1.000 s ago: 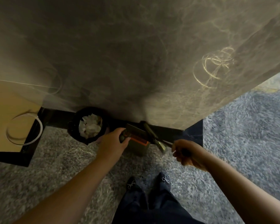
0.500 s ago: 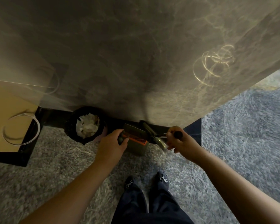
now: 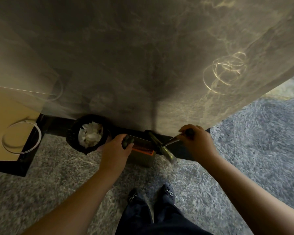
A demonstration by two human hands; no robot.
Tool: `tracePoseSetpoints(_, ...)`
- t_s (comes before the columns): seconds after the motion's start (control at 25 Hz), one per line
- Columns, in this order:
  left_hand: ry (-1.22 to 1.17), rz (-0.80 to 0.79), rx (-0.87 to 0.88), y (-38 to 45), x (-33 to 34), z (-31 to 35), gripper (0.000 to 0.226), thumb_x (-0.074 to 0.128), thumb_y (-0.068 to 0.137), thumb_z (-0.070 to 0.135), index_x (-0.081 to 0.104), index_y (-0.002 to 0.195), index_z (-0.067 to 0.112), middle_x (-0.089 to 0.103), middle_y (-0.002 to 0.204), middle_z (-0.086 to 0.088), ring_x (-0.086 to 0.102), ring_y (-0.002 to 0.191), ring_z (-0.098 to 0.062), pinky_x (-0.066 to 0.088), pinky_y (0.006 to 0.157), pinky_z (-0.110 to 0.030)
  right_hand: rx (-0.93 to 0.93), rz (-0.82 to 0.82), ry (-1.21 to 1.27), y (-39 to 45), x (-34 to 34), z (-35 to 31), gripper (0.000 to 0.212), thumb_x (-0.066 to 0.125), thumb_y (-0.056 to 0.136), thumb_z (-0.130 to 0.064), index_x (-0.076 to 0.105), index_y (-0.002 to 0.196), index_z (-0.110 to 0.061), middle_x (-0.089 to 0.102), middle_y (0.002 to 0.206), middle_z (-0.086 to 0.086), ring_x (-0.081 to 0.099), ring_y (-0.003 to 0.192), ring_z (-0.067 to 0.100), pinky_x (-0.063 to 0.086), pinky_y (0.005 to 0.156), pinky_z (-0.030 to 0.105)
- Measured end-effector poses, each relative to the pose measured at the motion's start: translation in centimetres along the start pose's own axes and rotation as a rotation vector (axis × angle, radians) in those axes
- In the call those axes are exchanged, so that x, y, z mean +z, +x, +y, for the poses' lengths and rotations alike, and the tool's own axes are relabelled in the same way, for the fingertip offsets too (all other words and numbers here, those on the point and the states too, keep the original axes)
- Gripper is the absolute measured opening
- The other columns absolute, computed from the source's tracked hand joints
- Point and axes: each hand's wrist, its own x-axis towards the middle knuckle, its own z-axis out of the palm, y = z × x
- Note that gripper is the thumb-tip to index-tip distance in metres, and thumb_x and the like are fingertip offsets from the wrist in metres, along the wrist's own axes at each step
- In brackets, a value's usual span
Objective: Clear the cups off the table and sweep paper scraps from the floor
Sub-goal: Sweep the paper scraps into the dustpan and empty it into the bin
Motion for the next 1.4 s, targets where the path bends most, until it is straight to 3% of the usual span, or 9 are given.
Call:
tracePoseSetpoints(0.16,0.086,-0.026,0.026,0.7,-0.6,0.4,0.044,0.065,0.091,0.03,0.056,0.131,0.014,0.065,0.119,-0.01,0.06,0.109,-0.027,0.052,0.091,-0.041,-0.068,0.026,0.028,1.4,-2.3,-0.6,0.015,0.069,0.086,-0.025,0.059,0.097,-0.029,0.059,0.092,-0.008,0.055,0.075,0.004,0.035,0.061,0.005)
tracePoseSetpoints(0.32,0.139,-0.109,0.027,1.3,-1.2,0.5,0.046,0.065,0.09,0.033,0.056,0.132,0.015,0.066,0.118,-0.01,0.061,0.107,-0.027,0.052,0.089,-0.038,-0.093,0.056,0.085,3.2,-4.1,-1.5,0.014,0.067,0.087,-0.026,0.057,0.095,-0.032,0.062,0.084,-0.012,0.063,0.08,0.009,0.041,0.065,0.011)
tracePoseSetpoints(0.52,0.081,-0.027,-0.024,0.3,-1.2,0.4,0.042,0.064,0.091,0.034,0.058,0.128,0.016,0.062,0.121,-0.01,0.062,0.103,-0.023,0.053,0.088,-0.039,-0.135,0.033,0.13,4.6,-3.9,-2.6,0.014,0.066,0.088,-0.028,0.057,0.099,-0.03,0.065,0.091,-0.008,0.065,0.086,0.012,0.05,0.081,0.025)
tracePoseSetpoints(0.64,0.052,0.036,-0.038,-0.8,-0.8,0.6,0.038,0.066,0.09,0.032,0.062,0.123,0.015,0.062,0.122,-0.01,0.062,0.102,-0.022,0.054,0.084,-0.033,-0.189,0.032,0.13,5.5,-3.6,-3.7,0.013,0.064,0.089,-0.028,0.056,0.099,-0.031,0.062,0.086,-0.014,0.065,0.083,0.009,0.048,0.078,0.022)
tracePoseSetpoints(0.76,0.001,0.027,-0.056,-1.7,0.0,0.9,0.038,0.069,0.087,0.03,0.063,0.122,0.014,0.063,0.121,-0.005,0.061,0.1,-0.014,0.045,0.077,-0.019,-0.208,0.0,0.139,6.6,-3.0,-4.5,0.014,0.063,0.09,-0.028,0.056,0.102,-0.028,0.061,0.086,-0.013,0.063,0.081,0.006,0.045,0.076,0.017)
tracePoseSetpoints(0.92,-0.069,-0.013,-0.112,-1.7,0.1,1.1,0.043,0.07,0.086,0.031,0.06,0.125,0.016,0.056,0.134,0.0,0.059,0.109,-0.016,0.047,0.084,-0.021,-0.199,-0.064,0.085,7.4,-1.2,-4.5,0.019,0.062,0.091,-0.027,0.06,0.109,-0.021,0.064,0.092,-0.006,0.064,0.083,0.009,0.047,0.082,0.022)
tracePoseSetpoints(1.12,-0.068,-0.025,-0.07,-1.6,-0.2,0.6,0.043,0.069,0.088,0.032,0.06,0.127,0.018,0.055,0.136,0.003,0.058,0.111,-0.014,0.05,0.088,-0.025,-0.226,-0.06,0.158,8.7,0.8,-5.0,0.021,0.065,0.089,-0.029,0.06,0.109,-0.027,0.065,0.097,-0.011,0.065,0.089,0.007,0.048,0.085,0.022)
tracePoseSetpoints(1.24,-0.08,-0.037,-0.092,-1.5,-0.4,0.4,0.044,0.068,0.088,0.033,0.058,0.128,0.021,0.062,0.126,0.004,0.062,0.104,-0.013,0.052,0.084,-0.026,-0.116,-0.032,0.199,9.5,2.3,-4.6,0.032,0.067,0.087,-0.031,0.061,0.117,-0.021,0.068,0.107,-0.003,0.065,0.094,0.012,0.05,0.089,0.027)
tracePoseSetpoints(1.4,-0.11,0.009,-0.06,-1.9,-0.4,0.0,0.036,0.071,0.086,0.03,0.063,0.12,0.022,0.062,0.089,0.014,0.059,0.081,-0.002,0.046,0.067,-0.009,-0.019,0.033,0.306,11.2,3.1,-4.6,0.035,0.064,0.089,-0.034,0.058,0.121,-0.02,0.066,0.108,-0.001,0.064,0.092,0.014,0.052,0.088,0.033)
